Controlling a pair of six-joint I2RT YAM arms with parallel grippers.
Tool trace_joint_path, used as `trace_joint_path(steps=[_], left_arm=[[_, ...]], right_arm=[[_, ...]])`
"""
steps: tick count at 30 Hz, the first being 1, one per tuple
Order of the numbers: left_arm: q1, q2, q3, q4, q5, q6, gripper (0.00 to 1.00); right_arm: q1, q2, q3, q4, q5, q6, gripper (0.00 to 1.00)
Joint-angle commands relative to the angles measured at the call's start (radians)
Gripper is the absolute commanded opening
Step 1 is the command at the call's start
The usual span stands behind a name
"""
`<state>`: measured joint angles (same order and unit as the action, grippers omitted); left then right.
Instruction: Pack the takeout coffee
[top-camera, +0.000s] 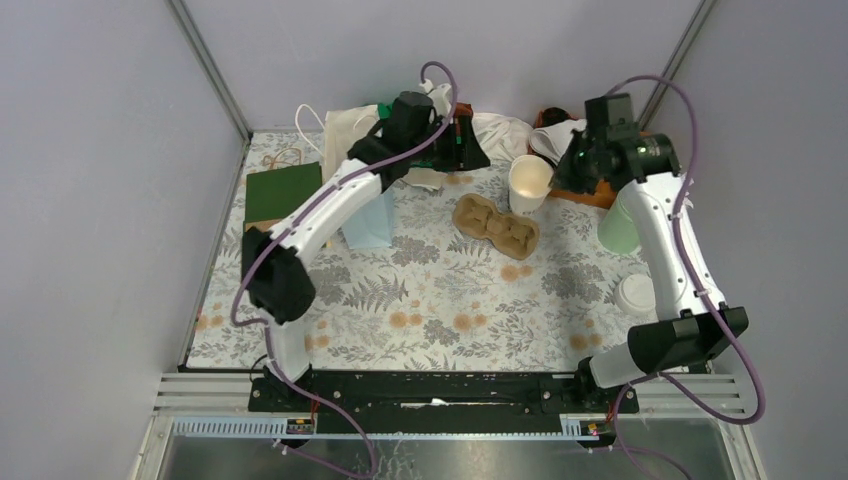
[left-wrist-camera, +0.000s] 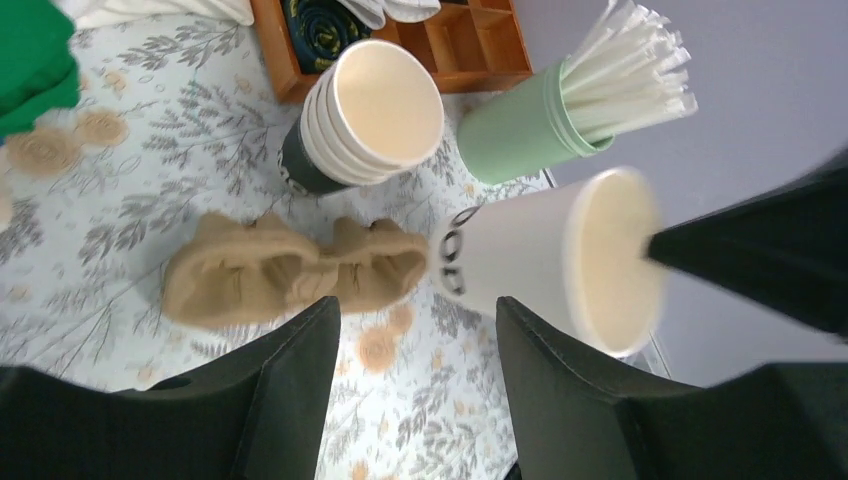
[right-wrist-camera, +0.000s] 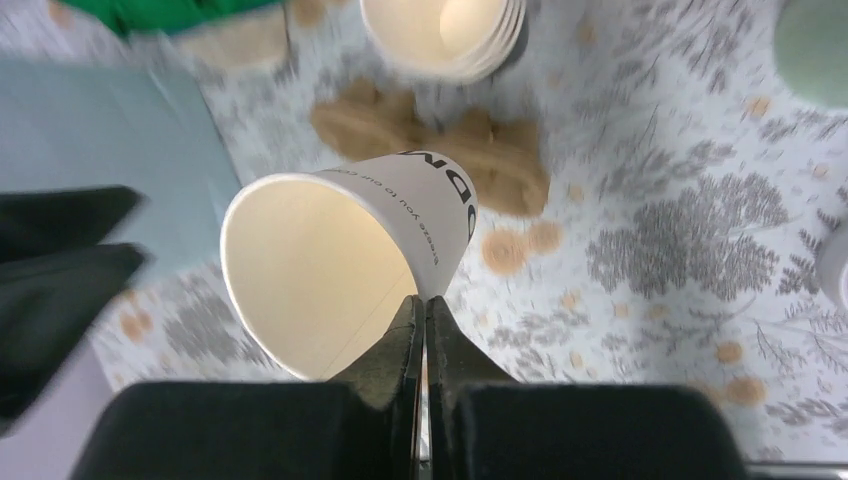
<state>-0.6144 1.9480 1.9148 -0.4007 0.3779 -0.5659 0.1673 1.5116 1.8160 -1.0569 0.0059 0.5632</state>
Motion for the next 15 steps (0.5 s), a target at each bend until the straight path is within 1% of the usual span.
trace_joint_path(steps=[1,3,7,10,12,13,15], left_arm=[[-0.002,-0.195,-0.128,-0.058,-0.064,0.058,0.64],[-0.002,-0.274,-0.184,-0.076,-0.093,0.079,0.68],[-0.002,-0.378,-0.274,-0.113,-0.151,0.131,0.76],[-0.001,-0.432,-0.321,-0.152,-0.201,0.167,0.86],[0.001,-0.469,-0.358,-0.168,-0.252,0.179,0.96],[0.004,-0.489,-0.378,-0.17,-0.278,0.181,0.99],[0.012,-0.523,-0.413,-0.171,-0.316,0.174,0.99]], right_arm=[[0.164,-0.059,-0.151,0.053,-0.029,-0.095,0.0],[0.228,-0.062,-0.221,0.132,-0.033,-0.095,0.0],[0.279,-0.04,-0.323,0.283,-0.092,-0.106,0.0],[0.293,-0.012,-0.405,0.402,-0.138,-0.123,0.0],[0.302,0.016,-0.427,0.445,-0.167,-0.145,0.0],[0.307,0.031,-0.431,0.458,-0.18,-0.171,0.0],[0.319,0.052,-0.448,0.486,-0.188,-0.21,0.0]])
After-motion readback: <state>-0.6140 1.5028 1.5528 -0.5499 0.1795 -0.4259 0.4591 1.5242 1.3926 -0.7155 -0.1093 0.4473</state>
